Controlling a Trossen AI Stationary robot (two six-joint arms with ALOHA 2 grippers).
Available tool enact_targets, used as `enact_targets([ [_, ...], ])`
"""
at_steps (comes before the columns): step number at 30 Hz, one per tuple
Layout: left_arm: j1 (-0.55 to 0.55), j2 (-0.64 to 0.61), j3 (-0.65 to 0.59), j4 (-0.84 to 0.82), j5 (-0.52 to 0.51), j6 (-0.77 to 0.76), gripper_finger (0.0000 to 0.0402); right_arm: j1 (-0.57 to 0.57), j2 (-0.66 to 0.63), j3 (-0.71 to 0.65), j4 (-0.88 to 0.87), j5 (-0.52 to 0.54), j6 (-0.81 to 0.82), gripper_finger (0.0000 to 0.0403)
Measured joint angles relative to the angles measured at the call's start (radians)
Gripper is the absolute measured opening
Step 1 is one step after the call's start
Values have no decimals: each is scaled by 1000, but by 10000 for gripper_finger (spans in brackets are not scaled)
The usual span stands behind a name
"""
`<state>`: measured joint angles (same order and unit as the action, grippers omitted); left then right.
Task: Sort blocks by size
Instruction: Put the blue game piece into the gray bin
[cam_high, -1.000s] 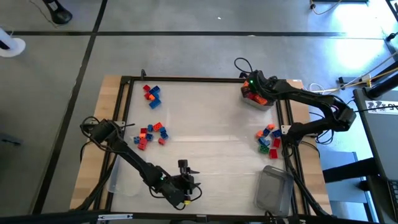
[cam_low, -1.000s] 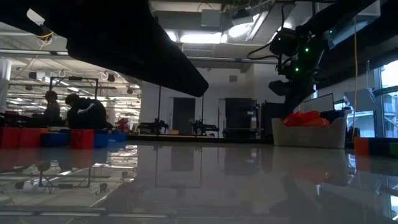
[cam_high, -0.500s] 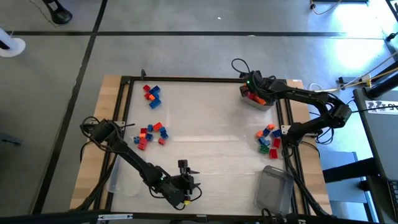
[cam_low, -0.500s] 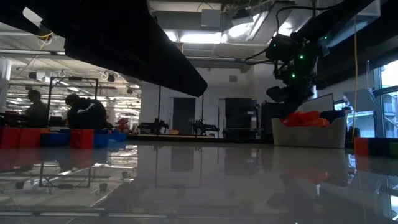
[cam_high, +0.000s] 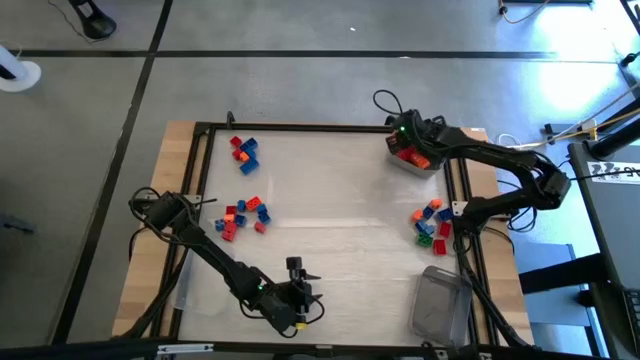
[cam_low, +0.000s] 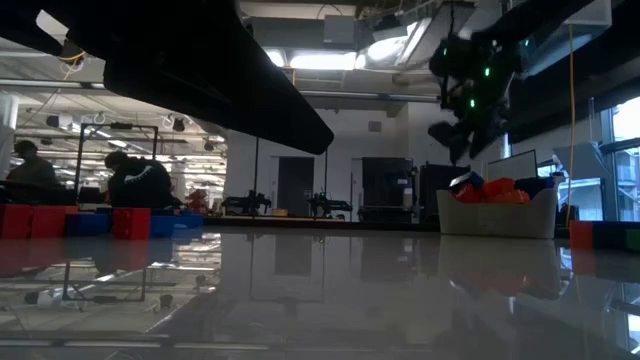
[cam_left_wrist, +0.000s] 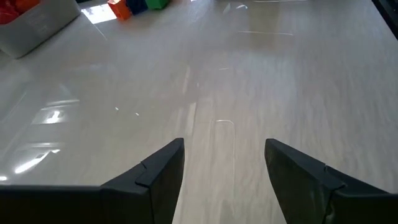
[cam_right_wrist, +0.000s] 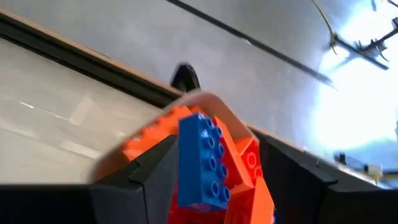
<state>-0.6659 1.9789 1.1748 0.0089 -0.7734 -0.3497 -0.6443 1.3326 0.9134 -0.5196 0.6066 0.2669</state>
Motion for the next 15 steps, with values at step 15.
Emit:
enact_targets([
  [15, 0, -99, 0, -97, 0, -1, 210, 605, -147, 64, -55, -125, 14, 221],
])
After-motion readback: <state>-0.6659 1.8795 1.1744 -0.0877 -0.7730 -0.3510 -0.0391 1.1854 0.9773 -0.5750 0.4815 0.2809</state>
